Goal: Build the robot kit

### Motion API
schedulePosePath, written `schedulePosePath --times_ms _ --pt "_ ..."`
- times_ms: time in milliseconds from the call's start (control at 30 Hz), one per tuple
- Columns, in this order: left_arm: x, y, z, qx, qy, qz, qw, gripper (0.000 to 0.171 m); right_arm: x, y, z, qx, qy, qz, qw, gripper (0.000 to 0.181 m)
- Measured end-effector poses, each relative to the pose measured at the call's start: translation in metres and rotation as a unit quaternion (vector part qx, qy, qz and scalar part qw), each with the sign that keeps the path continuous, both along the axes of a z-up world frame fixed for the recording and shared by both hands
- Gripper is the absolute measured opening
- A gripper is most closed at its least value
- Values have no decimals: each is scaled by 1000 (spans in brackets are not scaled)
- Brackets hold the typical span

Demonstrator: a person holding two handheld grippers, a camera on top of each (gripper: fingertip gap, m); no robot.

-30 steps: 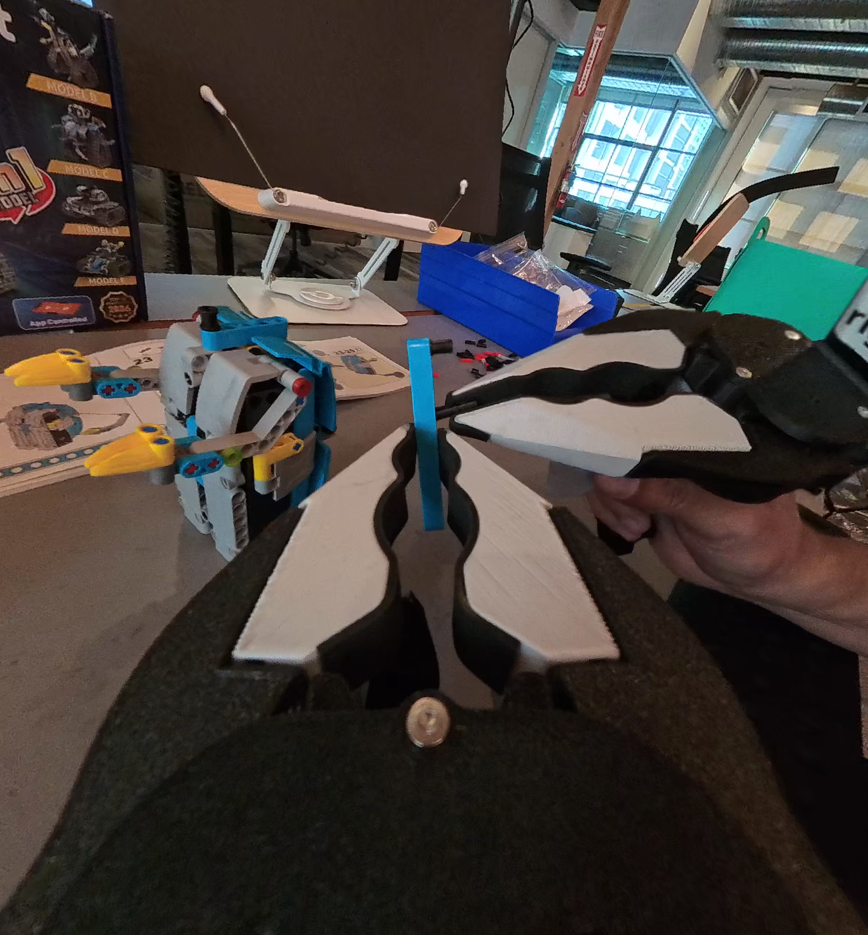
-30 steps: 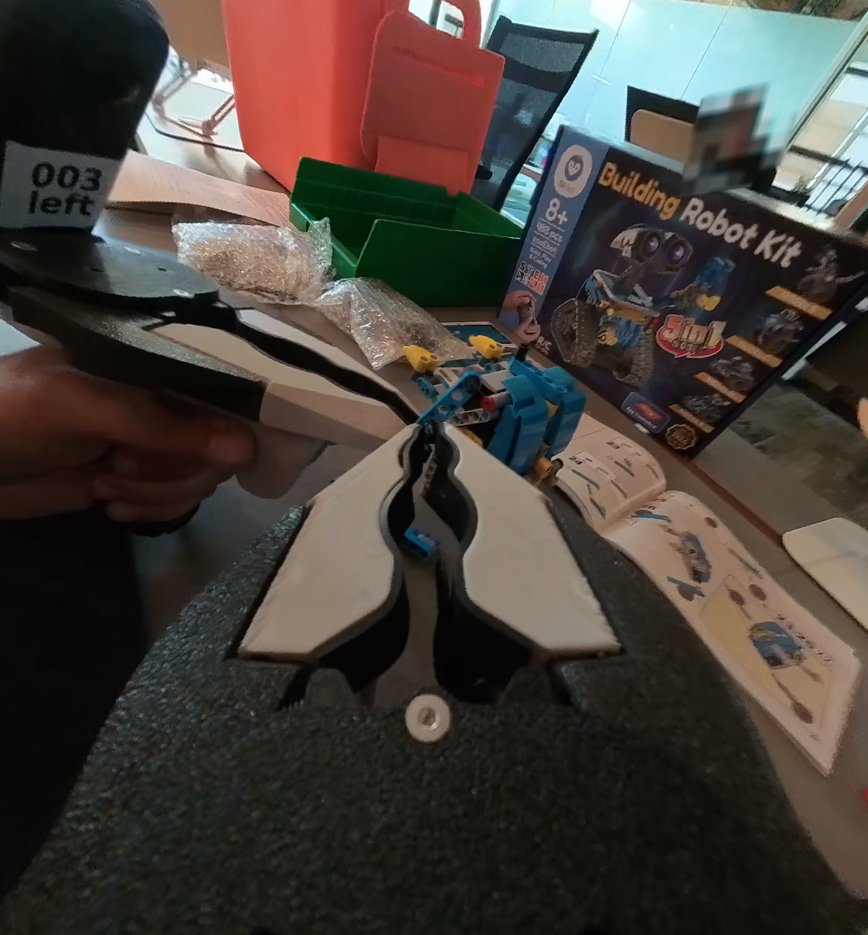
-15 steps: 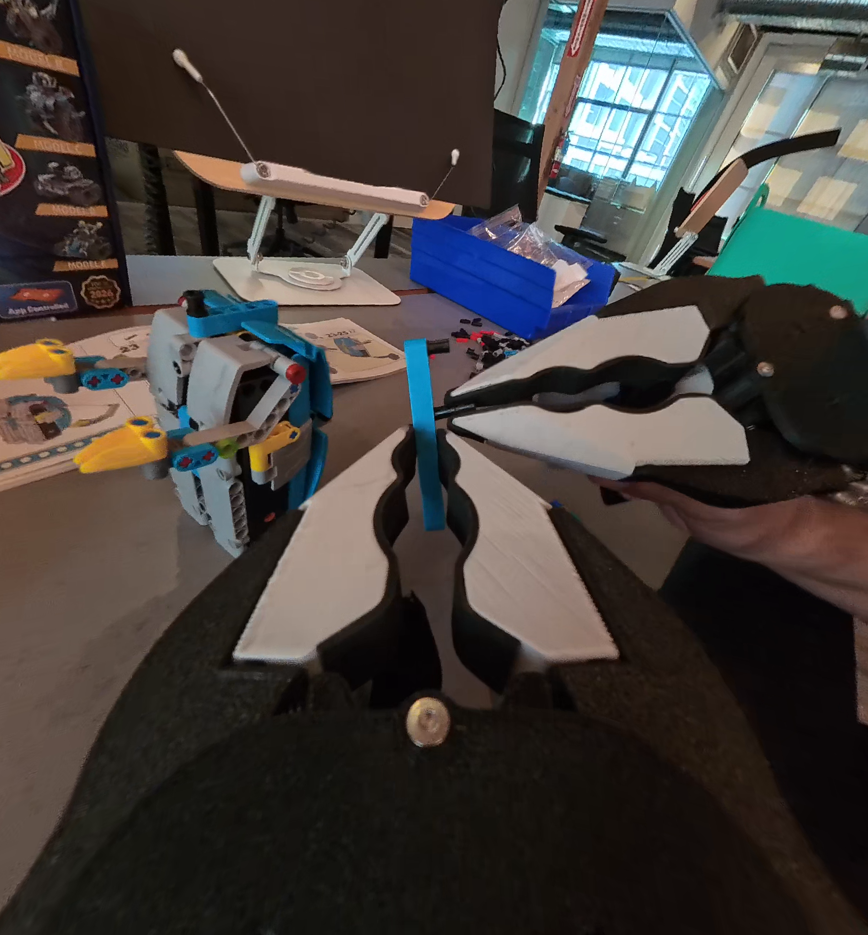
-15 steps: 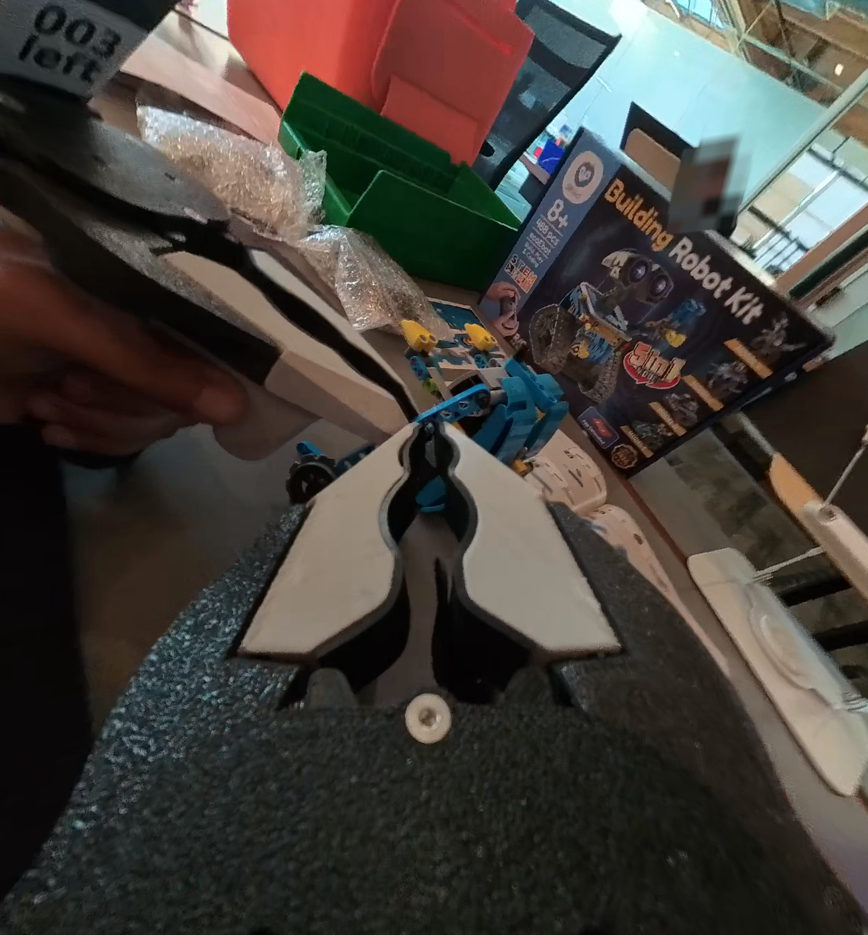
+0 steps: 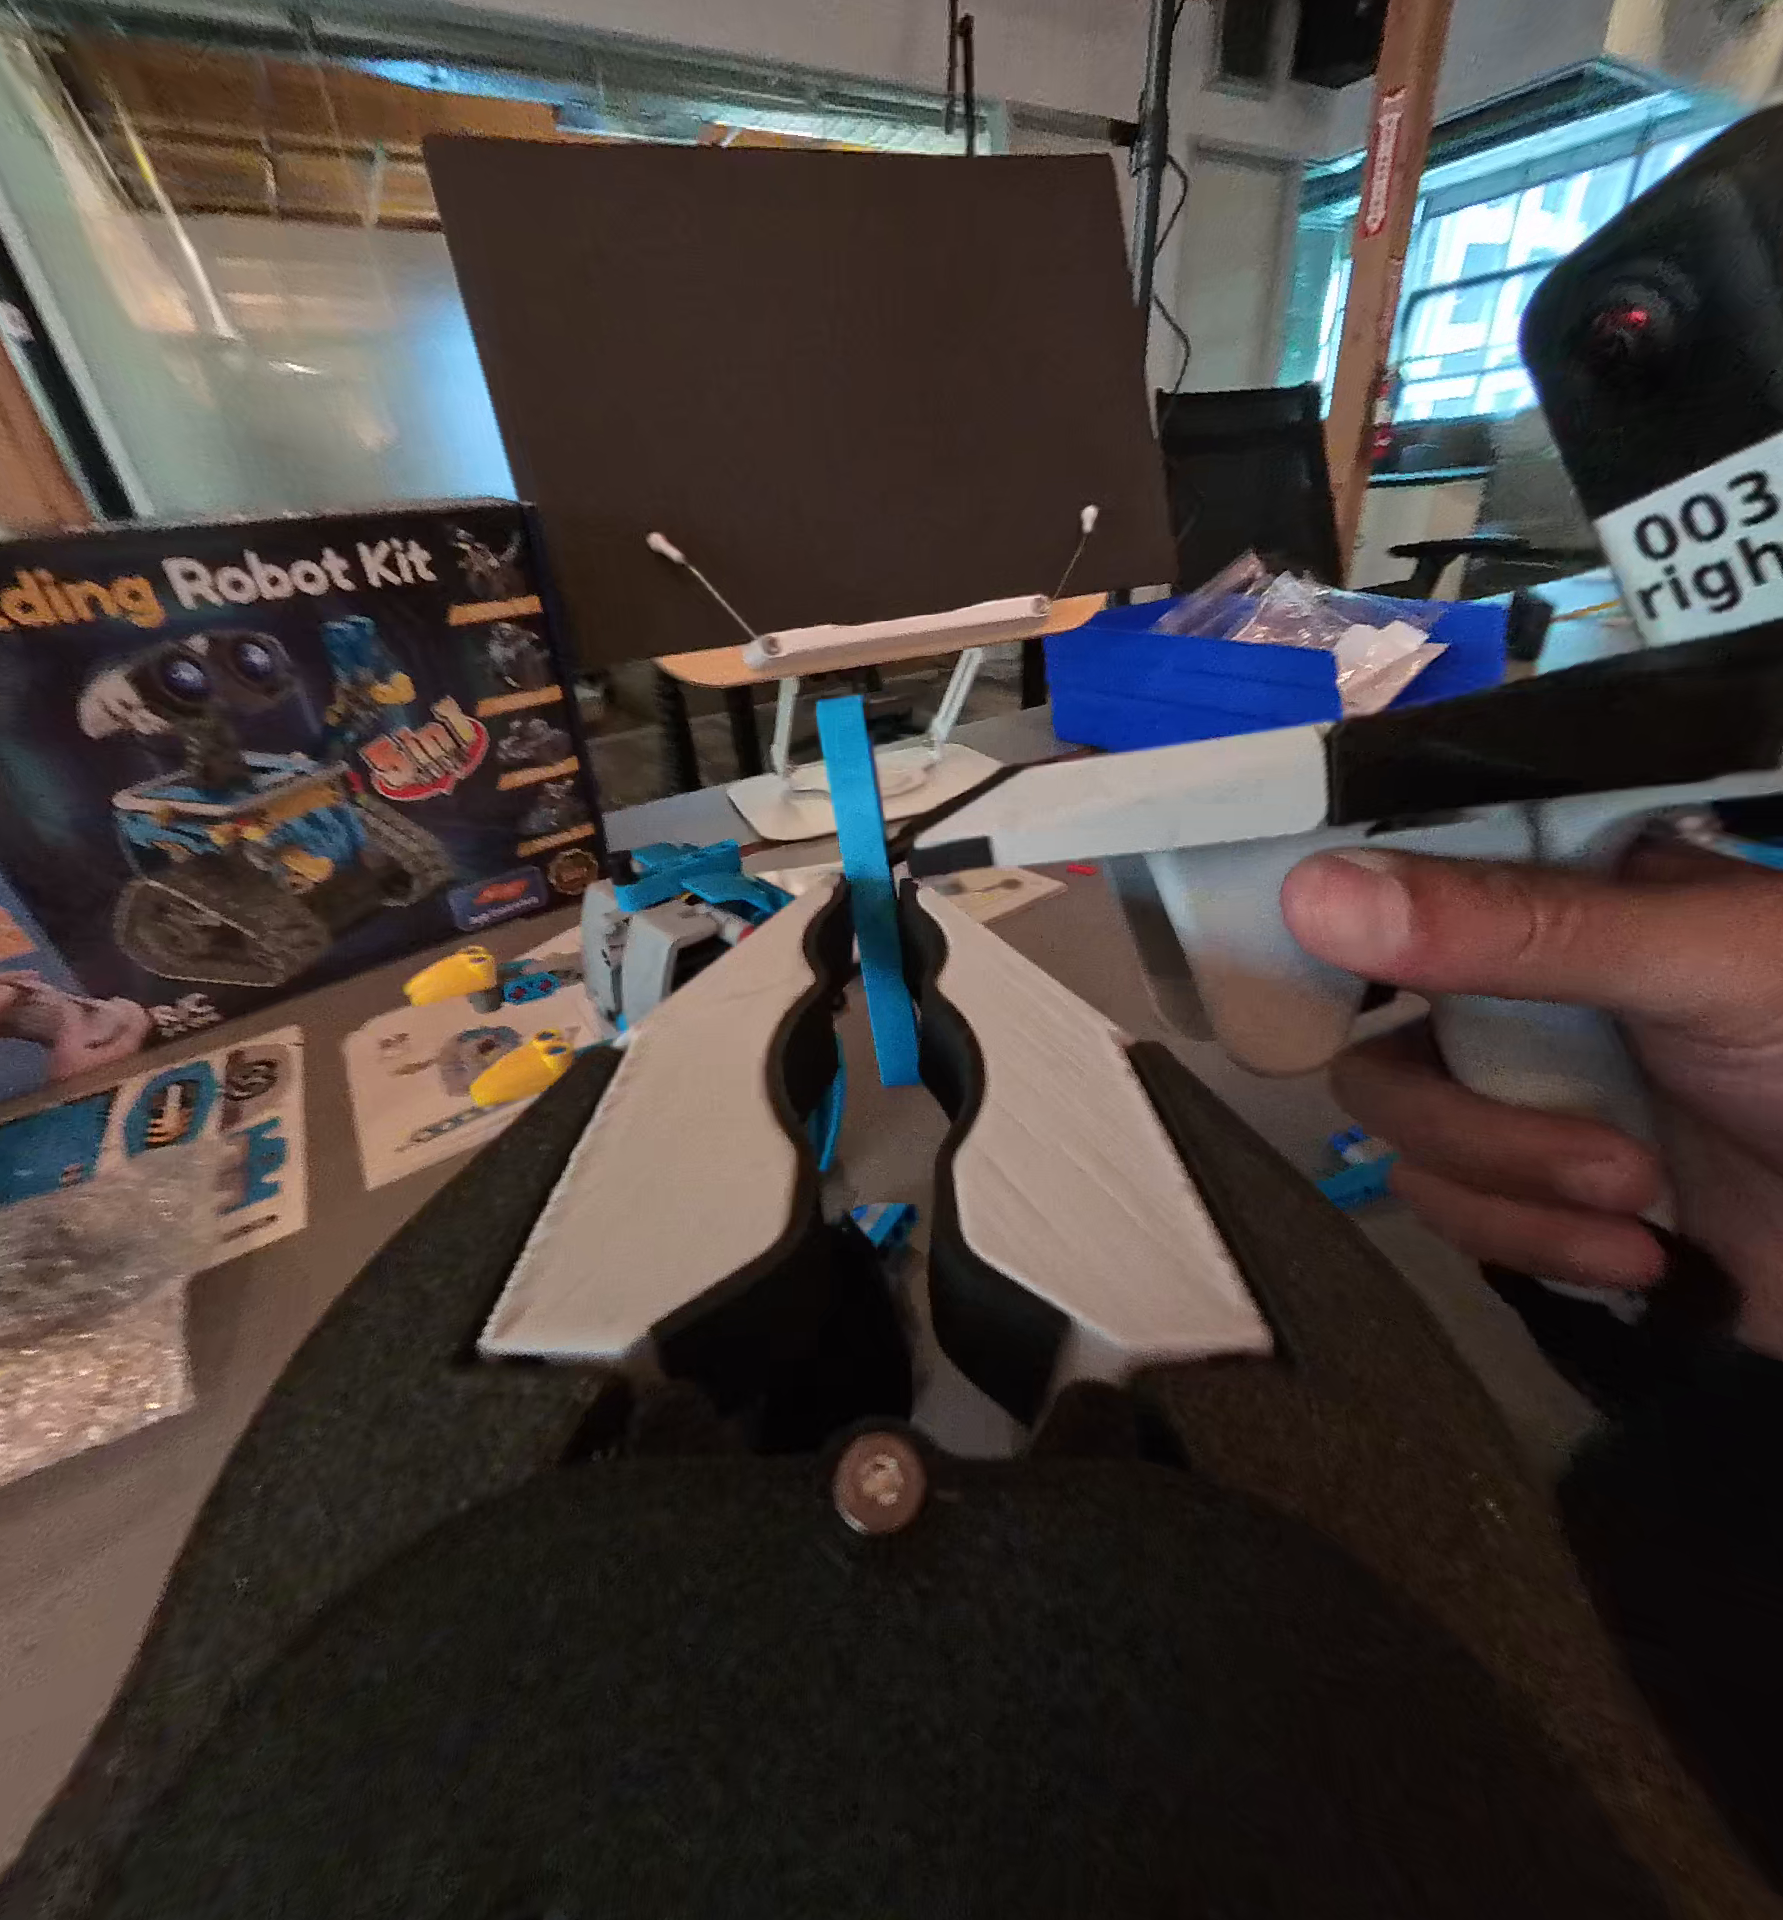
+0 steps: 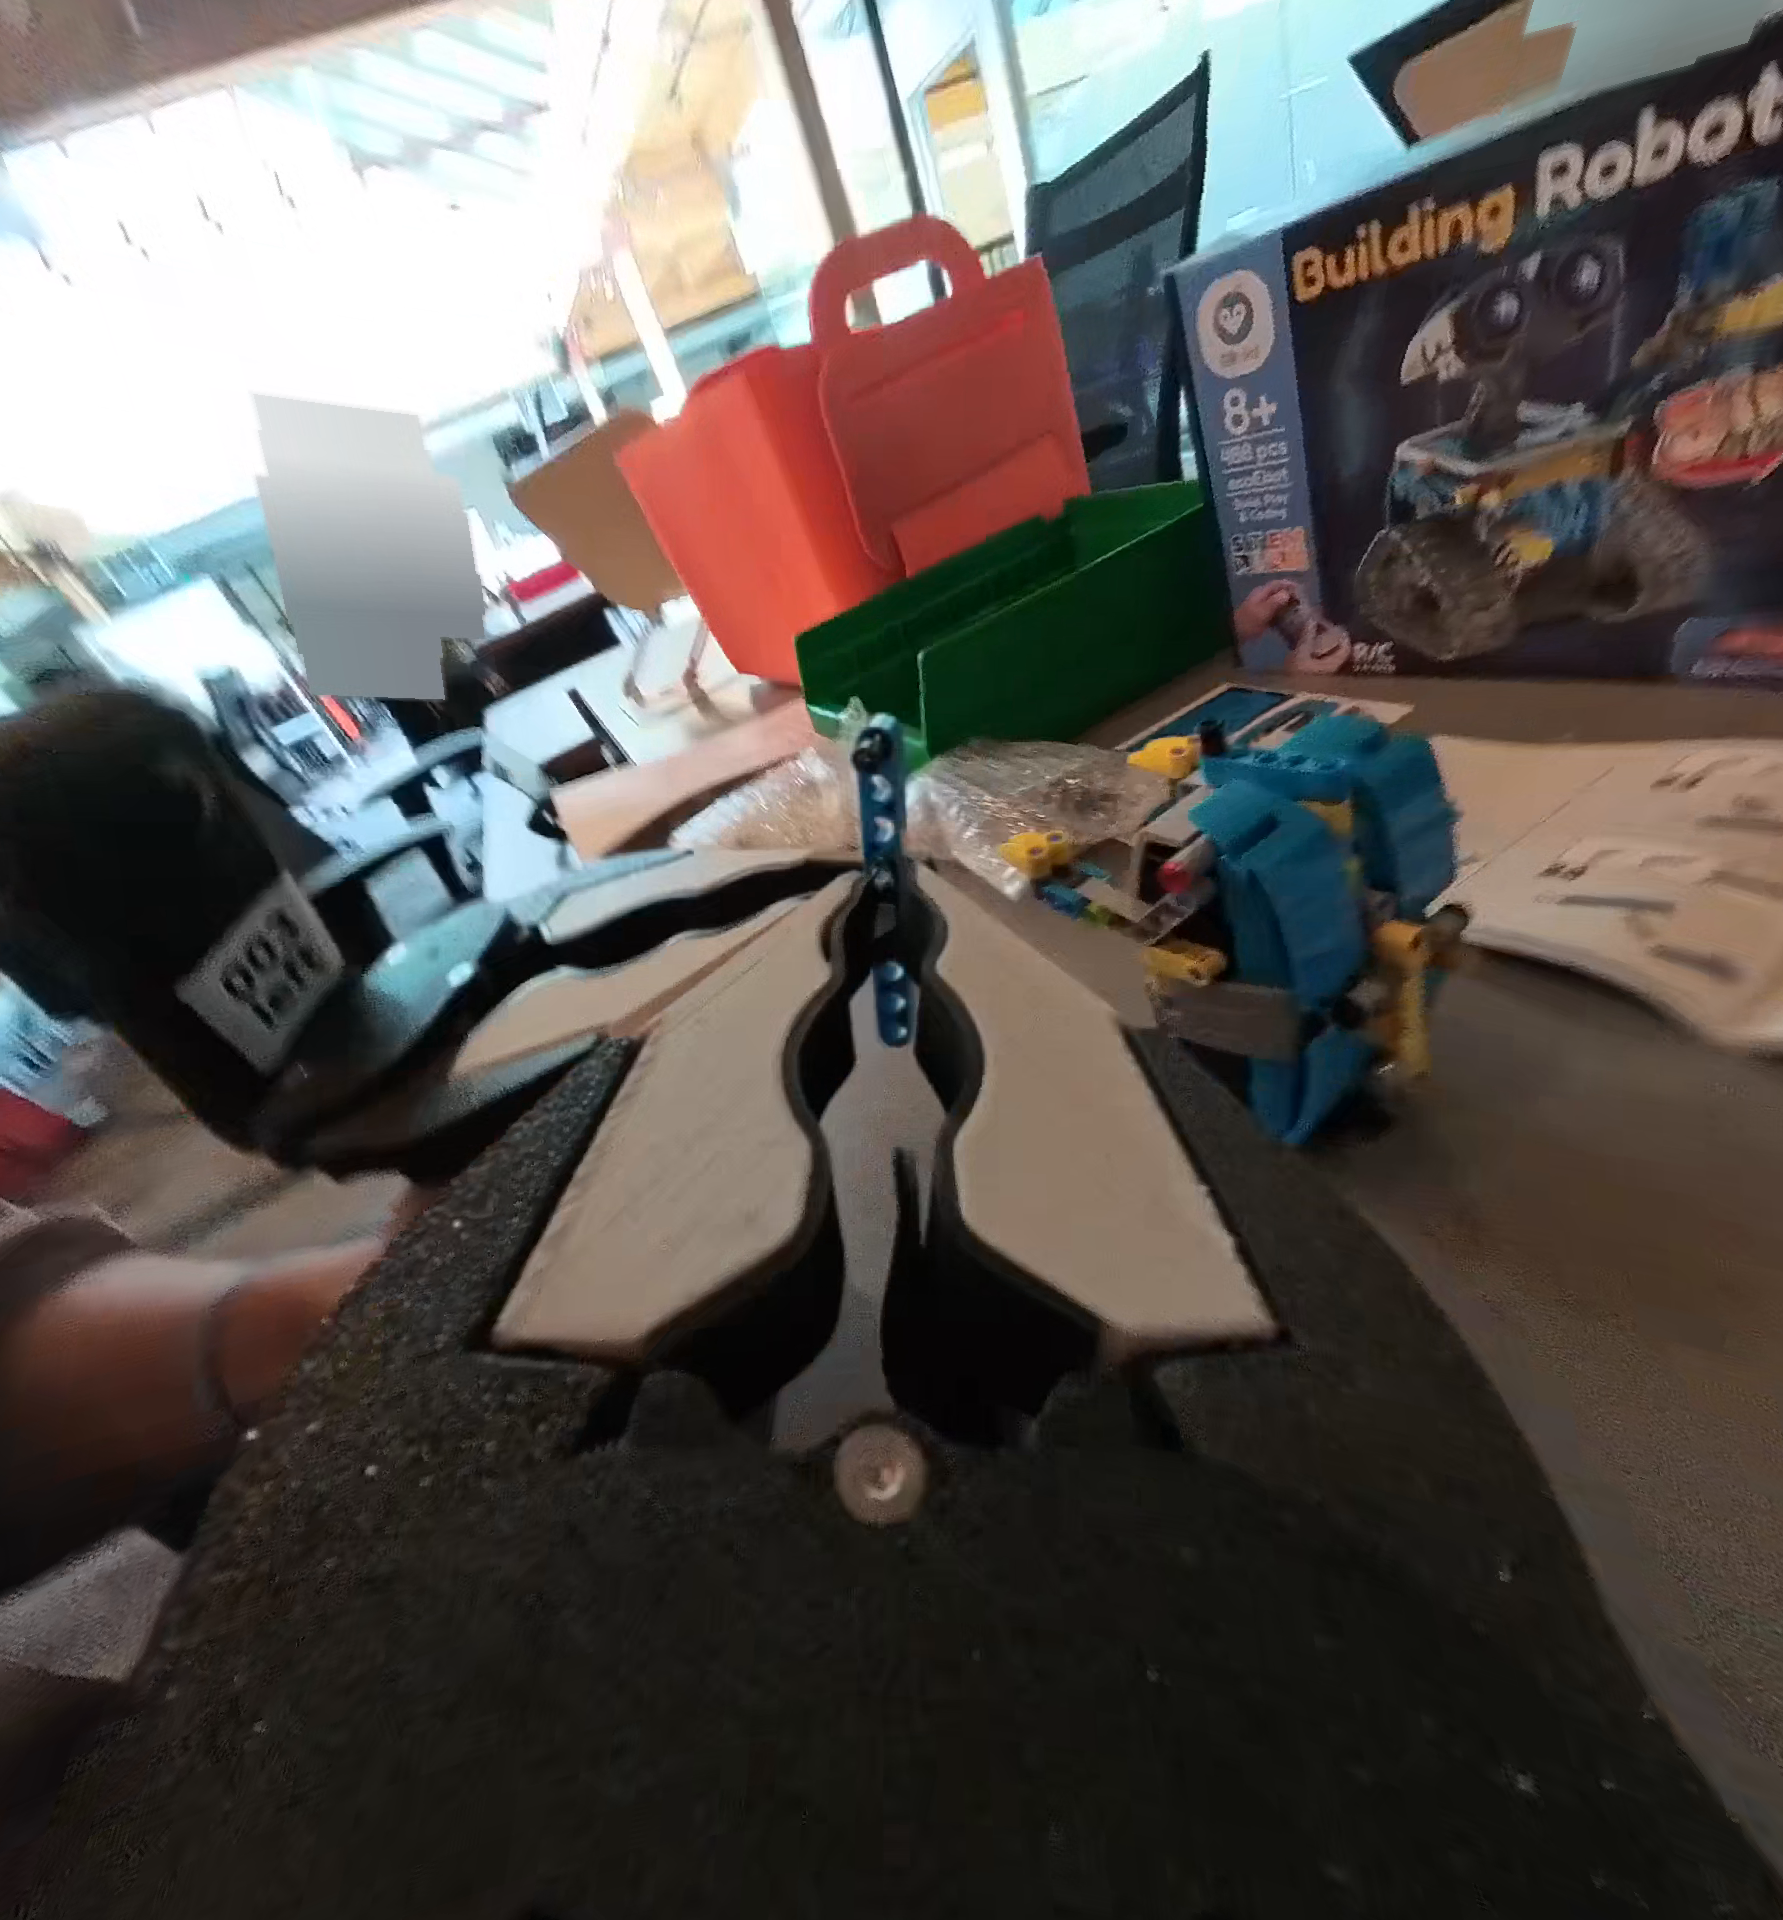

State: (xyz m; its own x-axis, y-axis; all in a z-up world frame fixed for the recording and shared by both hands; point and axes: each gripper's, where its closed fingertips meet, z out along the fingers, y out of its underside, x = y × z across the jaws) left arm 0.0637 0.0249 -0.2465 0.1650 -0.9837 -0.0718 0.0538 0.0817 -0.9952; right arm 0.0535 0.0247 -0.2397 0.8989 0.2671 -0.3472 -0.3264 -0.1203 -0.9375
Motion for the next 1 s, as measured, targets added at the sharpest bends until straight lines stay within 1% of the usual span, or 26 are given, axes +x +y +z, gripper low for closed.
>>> schedulePosePath --times_ms 33,167,233,267,333,400,433,500,567,633,867,1000 --pt "0 0 1 13 1 9 1000 7 0 0 1 1 26 -5 1000 4" --pt "-3 -1 5 55 1 40 998 9 -5 0 7 17 84 -6 996 4" --pt "-5 0 7 65 -3 51 997 9 -9 -1 9 21 70 -3 997 3" --pt "-5 0 8 59 -6 48 997 8 -9 -1 9 22 46 -8 999 3" --pt "-4 0 7 32 -9 30 999 6 -5 0 6 16 -6 -12 1000 3" --pt "-2 -2 6 -21 -21 -9 1000 7 -2 0 5 19 -59 -1 998 4" --pt "0 -4 6 -56 -28 -35 997 7 -1 -2 8 37 -66 12 997 4" --pt "5 -8 0 -114 -18 -75 990 8 6 -2 1 33 -79 10 996 5" --pt "7 -10 0 -161 -29 -107 981 8 8 -4 2 49 -69 7 996 4" --pt "9 -9 -3 -204 -30 -127 970 9 10 -2 -2 44 -72 -4 996 4" --pt "15 -7 -13 -211 -8 -121 970 12 16 3 -10 28 -58 -9 998 4" --pt "19 -3 -22 -213 14 -107 971 8 18 5 -15 19 -66 -13 998 4"
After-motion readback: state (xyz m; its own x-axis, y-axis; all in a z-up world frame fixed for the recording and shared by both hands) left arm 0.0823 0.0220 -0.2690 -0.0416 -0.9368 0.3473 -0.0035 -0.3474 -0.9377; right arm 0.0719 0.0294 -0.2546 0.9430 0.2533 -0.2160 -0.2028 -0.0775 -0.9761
